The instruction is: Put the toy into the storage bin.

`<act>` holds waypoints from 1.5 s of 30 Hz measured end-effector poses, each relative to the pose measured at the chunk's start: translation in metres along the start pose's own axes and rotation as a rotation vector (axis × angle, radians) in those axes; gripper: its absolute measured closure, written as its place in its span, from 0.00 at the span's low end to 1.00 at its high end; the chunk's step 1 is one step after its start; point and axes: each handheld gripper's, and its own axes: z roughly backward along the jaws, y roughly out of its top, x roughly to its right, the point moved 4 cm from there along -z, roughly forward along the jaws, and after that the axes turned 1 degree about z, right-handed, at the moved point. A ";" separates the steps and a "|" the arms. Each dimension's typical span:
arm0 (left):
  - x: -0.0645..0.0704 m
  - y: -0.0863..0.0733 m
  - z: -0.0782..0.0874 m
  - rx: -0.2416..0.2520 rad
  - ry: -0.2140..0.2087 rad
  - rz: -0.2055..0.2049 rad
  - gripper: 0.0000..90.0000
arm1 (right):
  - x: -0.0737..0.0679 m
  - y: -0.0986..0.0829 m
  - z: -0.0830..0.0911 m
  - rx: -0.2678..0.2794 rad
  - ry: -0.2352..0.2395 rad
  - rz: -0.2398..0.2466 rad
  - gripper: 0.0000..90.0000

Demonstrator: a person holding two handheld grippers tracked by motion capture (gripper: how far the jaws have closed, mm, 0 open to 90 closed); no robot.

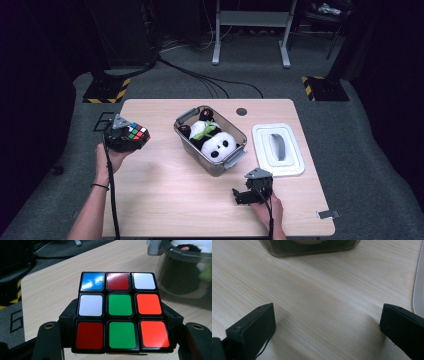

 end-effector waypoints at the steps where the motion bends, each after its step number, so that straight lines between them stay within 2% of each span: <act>1: 0.001 0.003 0.001 0.002 -0.006 -0.003 0.38 | 0.000 0.000 0.000 0.000 0.000 0.000 0.00; 12: 0.013 0.032 0.005 0.023 -0.025 -0.039 0.38 | 0.000 0.000 0.000 0.000 0.000 0.000 0.00; 28: 0.028 0.063 0.006 0.042 -0.049 -0.092 0.38 | 0.000 0.000 0.000 0.000 0.000 0.000 0.00; 42: 0.044 0.091 -0.006 0.056 -0.083 -0.124 0.38 | 0.000 0.000 0.000 0.000 0.000 0.000 0.00; 45: 0.048 0.096 -0.010 0.063 -0.094 -0.121 0.38 | 0.000 0.000 0.000 0.000 0.000 0.000 0.00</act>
